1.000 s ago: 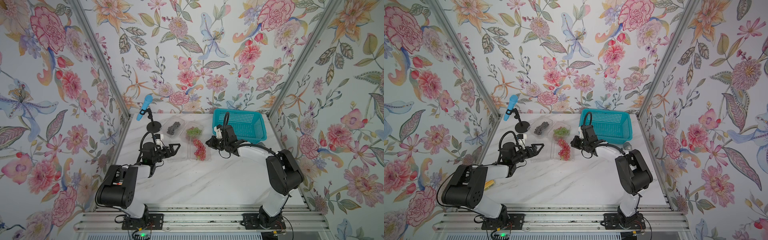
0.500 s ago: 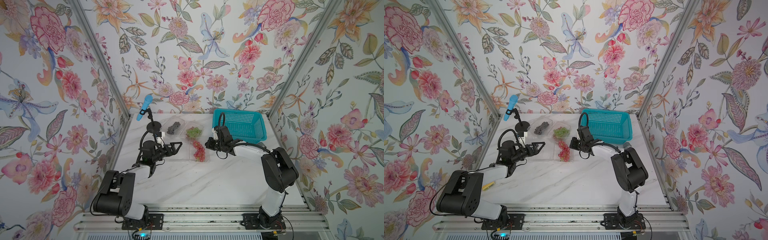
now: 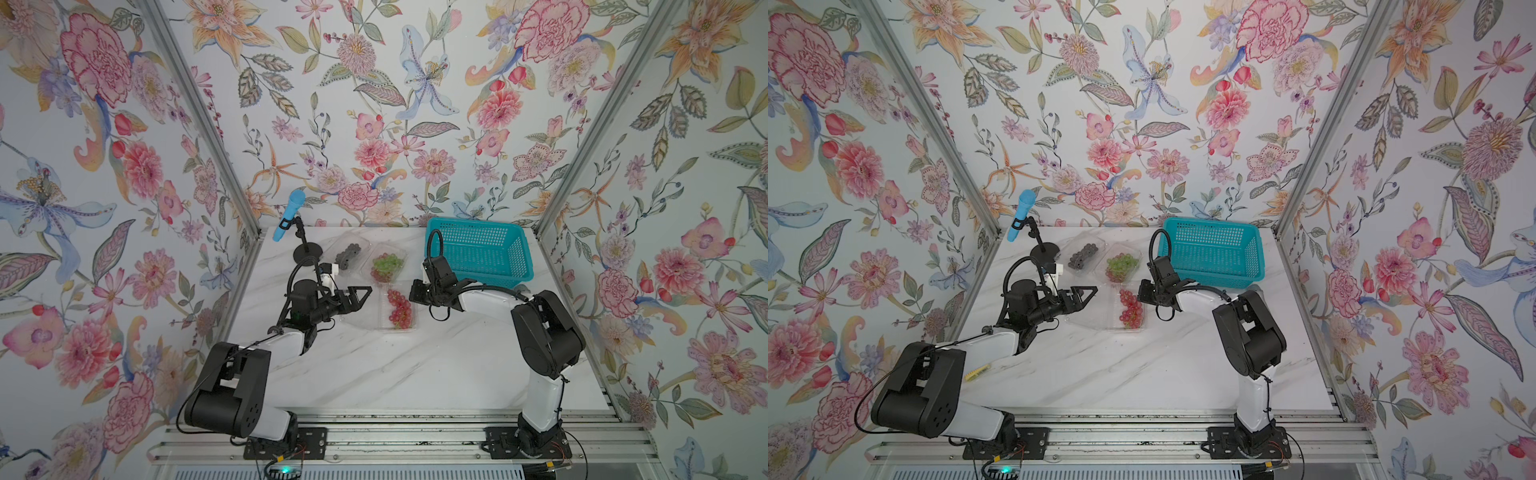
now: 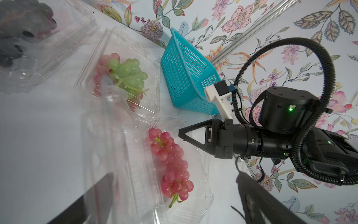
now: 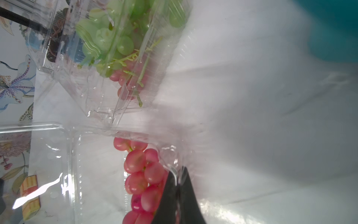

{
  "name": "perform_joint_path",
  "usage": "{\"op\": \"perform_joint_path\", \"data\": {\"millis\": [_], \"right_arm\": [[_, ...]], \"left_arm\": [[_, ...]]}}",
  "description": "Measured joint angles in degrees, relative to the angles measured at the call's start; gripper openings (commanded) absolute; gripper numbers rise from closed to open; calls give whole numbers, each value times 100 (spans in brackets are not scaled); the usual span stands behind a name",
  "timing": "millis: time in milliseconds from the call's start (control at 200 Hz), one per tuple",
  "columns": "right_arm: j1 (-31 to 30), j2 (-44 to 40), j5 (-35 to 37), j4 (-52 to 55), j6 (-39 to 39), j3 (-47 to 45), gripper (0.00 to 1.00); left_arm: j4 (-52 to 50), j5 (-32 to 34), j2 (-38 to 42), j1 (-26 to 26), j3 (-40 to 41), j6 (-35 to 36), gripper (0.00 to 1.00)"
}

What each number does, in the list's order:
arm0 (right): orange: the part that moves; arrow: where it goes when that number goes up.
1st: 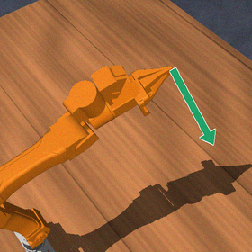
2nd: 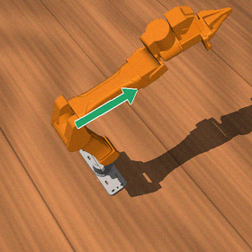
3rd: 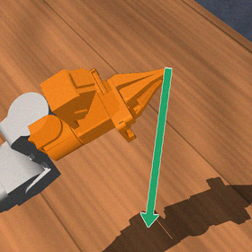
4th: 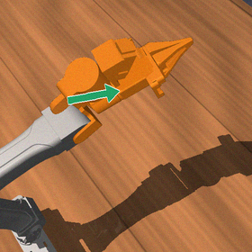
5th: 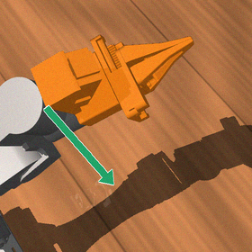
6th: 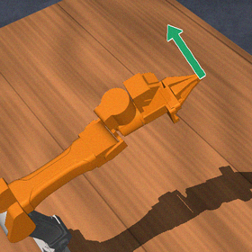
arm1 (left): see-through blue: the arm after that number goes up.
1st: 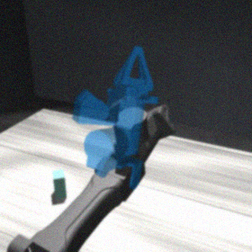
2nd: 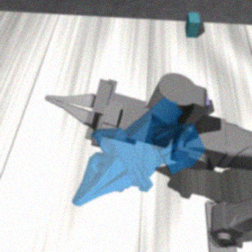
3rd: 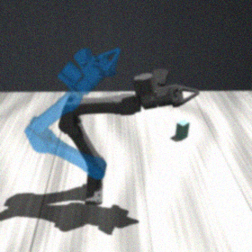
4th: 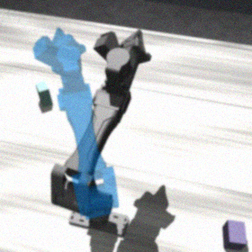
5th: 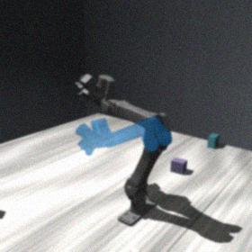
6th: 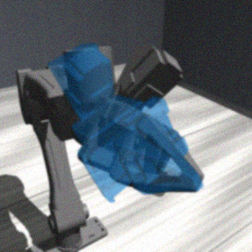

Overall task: Pack grapes into containers
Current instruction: Close the packing box at the center of the board.

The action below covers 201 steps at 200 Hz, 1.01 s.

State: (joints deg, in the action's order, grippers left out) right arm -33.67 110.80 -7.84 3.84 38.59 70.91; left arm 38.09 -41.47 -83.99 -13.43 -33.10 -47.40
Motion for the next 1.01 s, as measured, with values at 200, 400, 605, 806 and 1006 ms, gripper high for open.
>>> {"op": "perform_joint_path", "data": {"millis": [200,400,605,806,1006], "right_arm": [[-109,76,68,-20,208,107,13],[-109,74,-142,-216,468,107,30],[-107,74,-308,-319,581,74,44],[-46,74,-487,-525,640,-195,56],[22,9,-702,-782,717,-516,66]], "left_arm": [[-101,90,0,-105,-164,26,100],[-367,195,0,-282,-369,157,100],[-586,319,0,-402,-575,258,100],[-776,446,0,-566,-728,289,100],[-1029,573,0,-763,-946,330,100]]}}
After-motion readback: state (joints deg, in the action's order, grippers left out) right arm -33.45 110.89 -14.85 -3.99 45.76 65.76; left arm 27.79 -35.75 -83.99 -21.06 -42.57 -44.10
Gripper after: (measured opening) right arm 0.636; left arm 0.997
